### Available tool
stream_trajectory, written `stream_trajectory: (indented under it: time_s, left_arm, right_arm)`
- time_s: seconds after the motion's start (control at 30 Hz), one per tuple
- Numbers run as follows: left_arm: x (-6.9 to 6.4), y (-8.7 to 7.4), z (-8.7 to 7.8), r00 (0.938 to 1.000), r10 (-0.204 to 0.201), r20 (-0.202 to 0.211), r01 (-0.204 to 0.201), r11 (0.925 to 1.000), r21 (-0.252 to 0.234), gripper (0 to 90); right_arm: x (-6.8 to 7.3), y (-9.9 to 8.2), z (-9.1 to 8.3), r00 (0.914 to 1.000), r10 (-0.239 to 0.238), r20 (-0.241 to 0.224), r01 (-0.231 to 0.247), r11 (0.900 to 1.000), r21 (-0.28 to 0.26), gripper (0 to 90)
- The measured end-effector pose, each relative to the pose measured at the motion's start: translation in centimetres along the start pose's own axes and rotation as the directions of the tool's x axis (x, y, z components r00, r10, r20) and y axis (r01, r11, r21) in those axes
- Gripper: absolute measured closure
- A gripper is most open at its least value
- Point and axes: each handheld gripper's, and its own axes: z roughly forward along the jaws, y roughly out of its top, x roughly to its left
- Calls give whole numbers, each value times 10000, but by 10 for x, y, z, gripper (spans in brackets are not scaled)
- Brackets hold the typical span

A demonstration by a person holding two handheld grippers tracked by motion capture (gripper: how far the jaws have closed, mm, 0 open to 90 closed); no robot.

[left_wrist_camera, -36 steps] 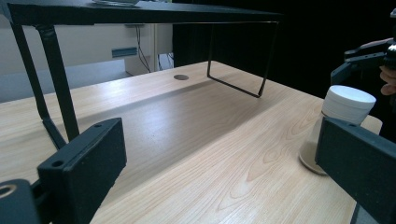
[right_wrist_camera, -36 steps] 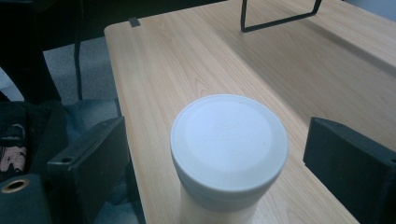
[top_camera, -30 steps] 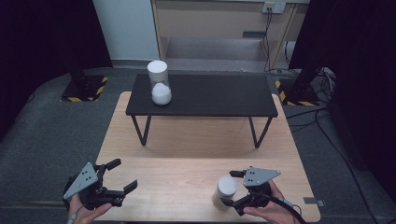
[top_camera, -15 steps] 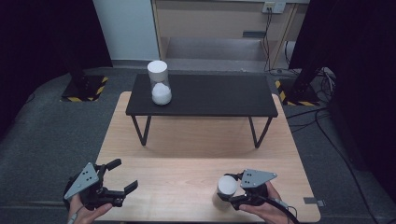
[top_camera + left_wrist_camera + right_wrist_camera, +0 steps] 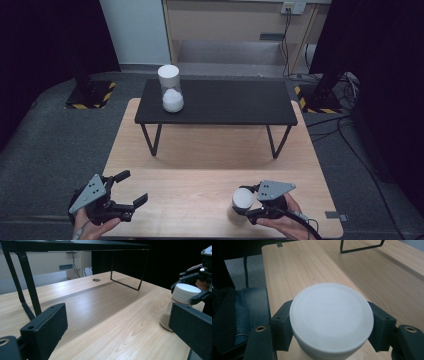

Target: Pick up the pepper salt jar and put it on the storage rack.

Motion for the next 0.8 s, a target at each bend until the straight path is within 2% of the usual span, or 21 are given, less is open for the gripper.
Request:
stream_trajectory:
  time_s: [0.2,0.37,0.5,0.8]
  left_arm:
    - [0,0,0,10000,-11,5,11,10000,8,10]
    - [0,0,0,10000,-14,-1,14,10000,3,10]
    - [1,0,0,10000,-21,-19,21,10000,17,9]
    - [1,0,1,10000,-43,-31,43,10000,51,9]
  right_arm:
    - [-4,6,-4,9997,-170,-184,170,9999,-27,338]
    - [-14,18,-14,9978,-431,-497,422,9989,-184,338]
    - [-20,34,-25,9961,-666,-573,658,9977,-155,338]
    - [-40,76,-56,9938,-752,-820,743,9971,-133,338]
